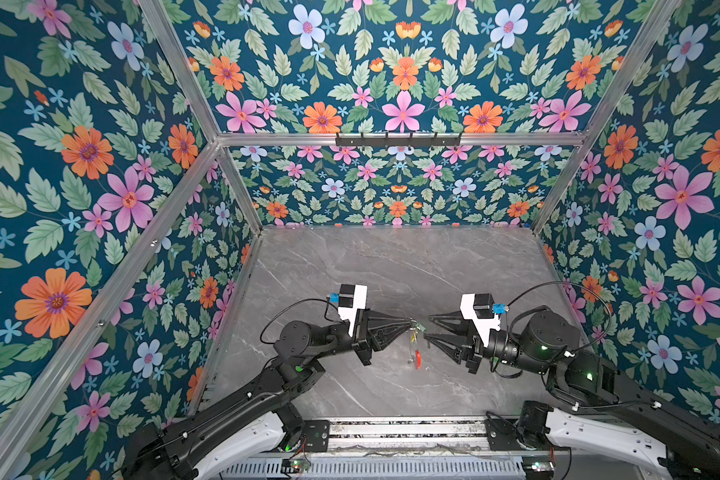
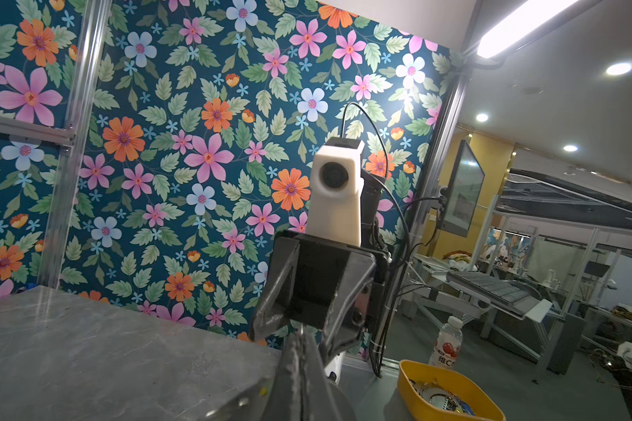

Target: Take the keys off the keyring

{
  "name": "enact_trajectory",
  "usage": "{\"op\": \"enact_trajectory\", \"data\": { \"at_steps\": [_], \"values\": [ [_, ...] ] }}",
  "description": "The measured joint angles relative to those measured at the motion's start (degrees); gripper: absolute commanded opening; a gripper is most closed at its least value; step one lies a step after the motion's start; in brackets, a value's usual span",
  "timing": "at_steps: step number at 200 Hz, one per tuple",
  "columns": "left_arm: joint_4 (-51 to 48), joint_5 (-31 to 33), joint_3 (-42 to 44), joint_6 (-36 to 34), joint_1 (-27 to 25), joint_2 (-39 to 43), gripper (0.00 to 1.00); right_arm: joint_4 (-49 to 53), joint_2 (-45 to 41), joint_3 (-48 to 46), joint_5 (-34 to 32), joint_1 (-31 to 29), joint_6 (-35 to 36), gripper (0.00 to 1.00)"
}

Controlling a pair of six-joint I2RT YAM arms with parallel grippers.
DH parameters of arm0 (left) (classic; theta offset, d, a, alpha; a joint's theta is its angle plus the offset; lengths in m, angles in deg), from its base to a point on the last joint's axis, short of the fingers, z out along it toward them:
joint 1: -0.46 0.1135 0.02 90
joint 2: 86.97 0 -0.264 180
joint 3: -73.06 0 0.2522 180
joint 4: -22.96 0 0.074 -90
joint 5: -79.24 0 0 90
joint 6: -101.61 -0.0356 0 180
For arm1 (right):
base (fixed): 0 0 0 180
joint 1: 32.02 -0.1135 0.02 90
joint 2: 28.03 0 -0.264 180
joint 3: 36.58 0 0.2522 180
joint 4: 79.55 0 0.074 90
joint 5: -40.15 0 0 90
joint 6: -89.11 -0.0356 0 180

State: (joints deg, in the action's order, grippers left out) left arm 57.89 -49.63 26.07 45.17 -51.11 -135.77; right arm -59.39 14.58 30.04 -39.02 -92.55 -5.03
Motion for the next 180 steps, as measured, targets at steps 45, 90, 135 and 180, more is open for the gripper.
{"op": "enact_trajectory", "data": {
  "at_steps": [45, 90, 135, 180],
  "values": [
    [2.34, -1.77, 0.09, 1.42, -0.02, -0.48, 0.00, -0.48, 1.81, 0.85, 1.95, -0.02, 0.00, 0.44],
    [3.50, -2.84, 0.85, 2.34, -0.02, -0.98, 0.00, -3.04, 1.60, 2.01, 5.14, -0.02, -0.87, 0.43],
    [5.18, -2.86, 1.07, 3.30, -0.04, -1.29, 0.00, -4.42, 3.61, 2.97, 8.59, -0.02, -3.21, 0.31],
    [6.38, -2.80, 1.49, 3.76, -0.04, -1.90, 0.00, -4.44, 3.98, 2.73, 8.63, 0.04, -4.79, 0.21]
  ]
}}
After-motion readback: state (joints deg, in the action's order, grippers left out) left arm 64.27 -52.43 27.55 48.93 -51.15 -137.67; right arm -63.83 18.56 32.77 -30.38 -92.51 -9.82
